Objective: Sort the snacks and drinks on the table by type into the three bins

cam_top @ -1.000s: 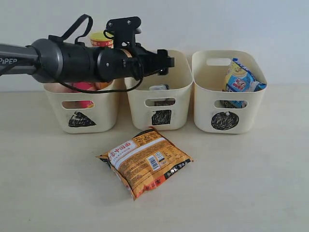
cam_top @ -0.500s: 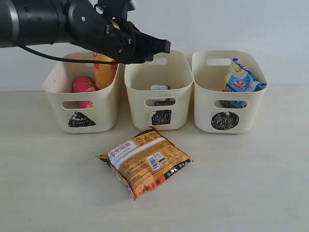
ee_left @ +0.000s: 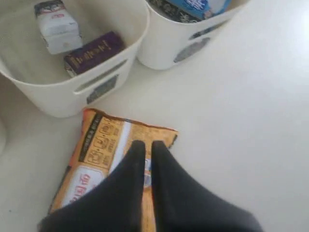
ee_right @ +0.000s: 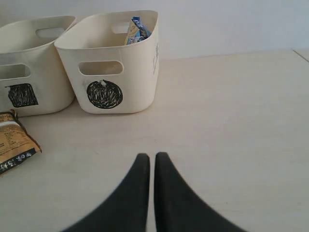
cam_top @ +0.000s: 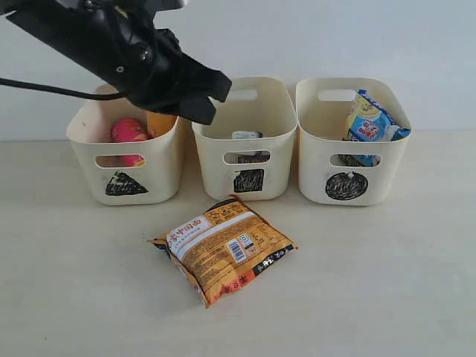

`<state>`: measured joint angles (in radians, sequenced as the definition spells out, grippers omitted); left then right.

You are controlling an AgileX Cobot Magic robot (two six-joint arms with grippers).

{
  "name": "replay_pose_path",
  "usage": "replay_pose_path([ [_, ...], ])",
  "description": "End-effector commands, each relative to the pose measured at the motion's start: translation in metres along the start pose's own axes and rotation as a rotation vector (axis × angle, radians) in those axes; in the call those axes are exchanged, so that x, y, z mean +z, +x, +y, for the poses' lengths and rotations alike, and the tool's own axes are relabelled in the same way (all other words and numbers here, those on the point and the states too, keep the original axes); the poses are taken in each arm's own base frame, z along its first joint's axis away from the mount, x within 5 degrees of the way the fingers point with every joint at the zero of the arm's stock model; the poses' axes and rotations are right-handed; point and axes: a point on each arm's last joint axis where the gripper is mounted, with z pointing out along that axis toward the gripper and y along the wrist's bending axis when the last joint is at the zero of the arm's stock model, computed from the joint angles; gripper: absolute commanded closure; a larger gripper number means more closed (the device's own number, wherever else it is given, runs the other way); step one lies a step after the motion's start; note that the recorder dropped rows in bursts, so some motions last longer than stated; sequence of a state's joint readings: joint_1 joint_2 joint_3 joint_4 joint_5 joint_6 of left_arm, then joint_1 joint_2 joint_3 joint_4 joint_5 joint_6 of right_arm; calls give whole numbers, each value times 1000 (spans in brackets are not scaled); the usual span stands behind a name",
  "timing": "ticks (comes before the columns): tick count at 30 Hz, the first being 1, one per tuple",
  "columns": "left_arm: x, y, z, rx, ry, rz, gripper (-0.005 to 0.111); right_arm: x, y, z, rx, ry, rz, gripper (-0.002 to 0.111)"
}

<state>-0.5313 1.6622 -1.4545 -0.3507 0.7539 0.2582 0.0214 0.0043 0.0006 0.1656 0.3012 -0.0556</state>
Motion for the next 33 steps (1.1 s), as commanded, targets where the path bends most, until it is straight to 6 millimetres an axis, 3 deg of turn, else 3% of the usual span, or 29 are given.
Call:
replay_pose_path([
  [1,-18,17,-8,-7,137,13,103,0,-2,0,-1,1,-18,108],
  [10,-23,59,23,-194,478,66,103,0,-2,0,1,0,-18,108],
  [22,-7,109,70,-425,500,71,103,0,-2,0,1,0,-18,108],
  [33,26,156,135,-750,512,117,99,0,-2,0,1,0,-18,108],
])
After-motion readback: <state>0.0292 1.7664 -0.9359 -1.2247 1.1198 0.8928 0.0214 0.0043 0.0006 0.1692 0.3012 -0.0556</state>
